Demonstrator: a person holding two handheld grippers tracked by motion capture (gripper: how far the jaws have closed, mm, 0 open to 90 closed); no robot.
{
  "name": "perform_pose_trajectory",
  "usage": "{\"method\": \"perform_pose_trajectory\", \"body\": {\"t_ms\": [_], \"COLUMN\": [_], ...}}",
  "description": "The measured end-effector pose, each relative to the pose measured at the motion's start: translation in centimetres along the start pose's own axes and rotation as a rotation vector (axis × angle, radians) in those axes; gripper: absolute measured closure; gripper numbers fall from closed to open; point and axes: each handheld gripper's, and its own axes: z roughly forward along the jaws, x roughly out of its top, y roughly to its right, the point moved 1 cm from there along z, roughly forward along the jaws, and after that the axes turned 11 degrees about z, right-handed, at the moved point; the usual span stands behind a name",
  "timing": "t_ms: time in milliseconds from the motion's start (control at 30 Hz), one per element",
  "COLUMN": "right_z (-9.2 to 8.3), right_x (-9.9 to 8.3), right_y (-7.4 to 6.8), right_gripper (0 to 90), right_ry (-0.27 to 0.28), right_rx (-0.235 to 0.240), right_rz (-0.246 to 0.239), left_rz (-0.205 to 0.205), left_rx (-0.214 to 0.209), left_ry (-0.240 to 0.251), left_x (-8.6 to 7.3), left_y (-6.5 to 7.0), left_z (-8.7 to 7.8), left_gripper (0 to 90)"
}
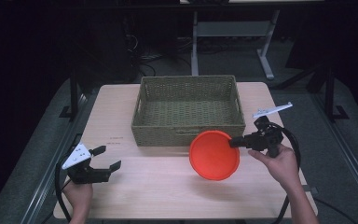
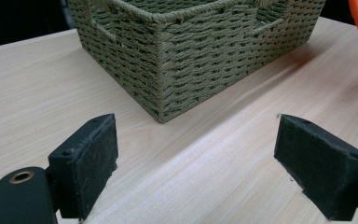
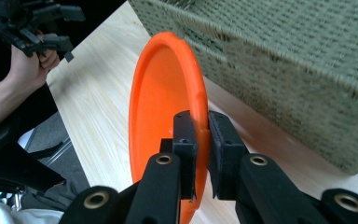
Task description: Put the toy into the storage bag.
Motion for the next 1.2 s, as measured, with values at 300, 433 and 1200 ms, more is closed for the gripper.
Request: {"method": "perform_pose_trajectory", "body": {"t_ms": [300, 433, 1200], "right_z": [-0.9, -1.2, -2.3], "right_x": [2.2, 3.3, 10.1], "right_y": [-1.4, -1.9, -4.4], "right_gripper": [82.0, 82.0, 82.0], "right_ry": [0.020, 0.022, 0.049], "right_rx": [0.009, 0.016, -0.009], "right_rz": [-0.018, -0.025, -0.058], "left_rz": [-0.005, 0.008, -0.011], "left_rx": [0.001, -0.001, 0.006], "left_ry": [0.012, 0.003, 0.014], "left_x": [0.1, 0.1, 0.0], "left_y": [0.1, 0.0, -0.2], "left_z": [-0.1, 0.0, -0.1], "left_gripper": [12.7, 12.6, 12.6]}}
